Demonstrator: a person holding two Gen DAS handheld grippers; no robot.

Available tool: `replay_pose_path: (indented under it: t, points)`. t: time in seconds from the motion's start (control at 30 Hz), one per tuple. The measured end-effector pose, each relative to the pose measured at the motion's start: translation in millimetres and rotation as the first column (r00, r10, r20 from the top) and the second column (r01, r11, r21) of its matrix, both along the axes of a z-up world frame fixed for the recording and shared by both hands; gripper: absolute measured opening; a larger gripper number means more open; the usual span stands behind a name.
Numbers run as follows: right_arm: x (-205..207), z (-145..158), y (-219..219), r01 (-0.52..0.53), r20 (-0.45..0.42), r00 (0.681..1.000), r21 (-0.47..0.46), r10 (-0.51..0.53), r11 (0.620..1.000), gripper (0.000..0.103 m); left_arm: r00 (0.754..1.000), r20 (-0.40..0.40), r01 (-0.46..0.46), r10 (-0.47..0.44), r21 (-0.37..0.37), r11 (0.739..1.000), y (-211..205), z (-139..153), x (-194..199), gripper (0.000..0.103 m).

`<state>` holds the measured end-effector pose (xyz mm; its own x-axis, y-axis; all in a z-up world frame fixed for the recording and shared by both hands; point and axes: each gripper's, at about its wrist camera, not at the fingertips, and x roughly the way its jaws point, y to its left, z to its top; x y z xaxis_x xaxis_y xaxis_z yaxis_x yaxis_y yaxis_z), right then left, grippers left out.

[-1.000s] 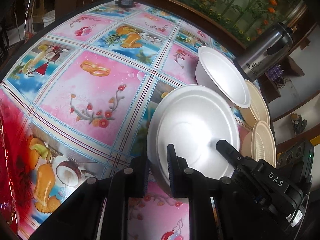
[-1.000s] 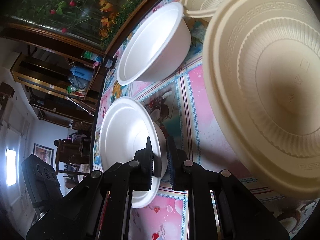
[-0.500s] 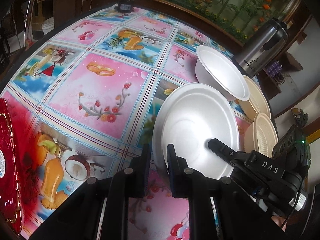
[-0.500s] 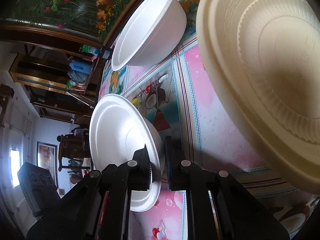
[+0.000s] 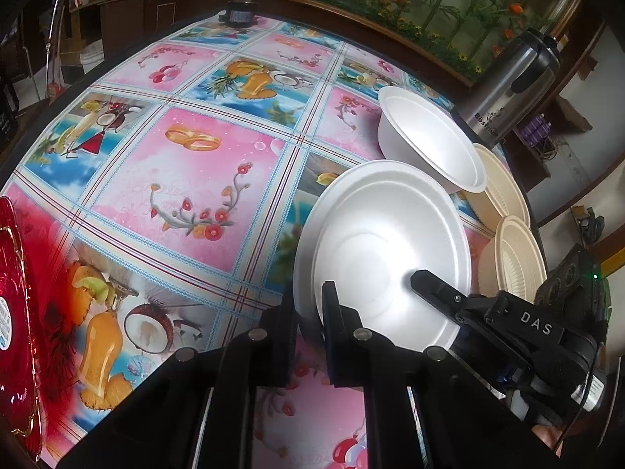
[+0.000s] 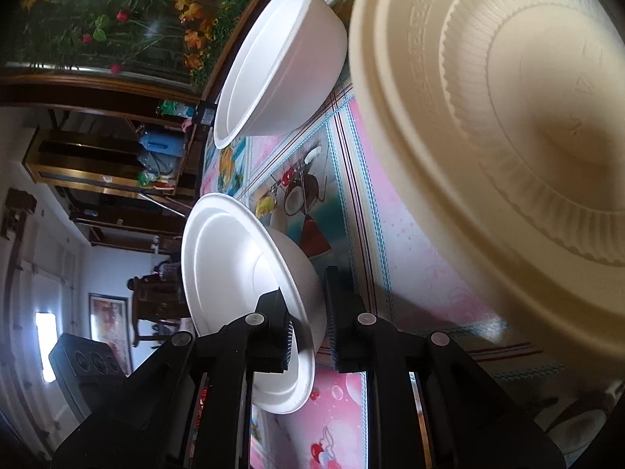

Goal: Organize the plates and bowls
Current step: 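Carry the white foam plate with both tools toward the red plate stack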

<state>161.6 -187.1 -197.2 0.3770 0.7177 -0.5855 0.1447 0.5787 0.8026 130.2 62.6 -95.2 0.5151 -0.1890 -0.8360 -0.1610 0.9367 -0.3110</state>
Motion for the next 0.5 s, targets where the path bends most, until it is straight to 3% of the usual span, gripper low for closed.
replay_pose_path:
  t: [0.17,0.3,0.5]
  points:
    - [-3.7,9.0,4.2,-0.006,0.04,0.999,-0.043,0.008,0.999,0.013,1.0,0.0,0.0,0.0,-0.02,1.0,1.6,1.4,-2.8,0.011]
    - [-7.2,23.0,7.5,-0.011,0.122,0.992,-0.084,0.022,0.996,0.012,1.0,0.026,0.001,-0.001,-0.009,1.0,4.4,10.0,-7.2,0.01]
    - [-11.1,25.4,11.3,-0.026,0.143,0.989,-0.087,0.038,0.996,0.012,0.999,0.051,0.009,-0.01,0.005,1.0,12.9,16.0,-15.5,0.01]
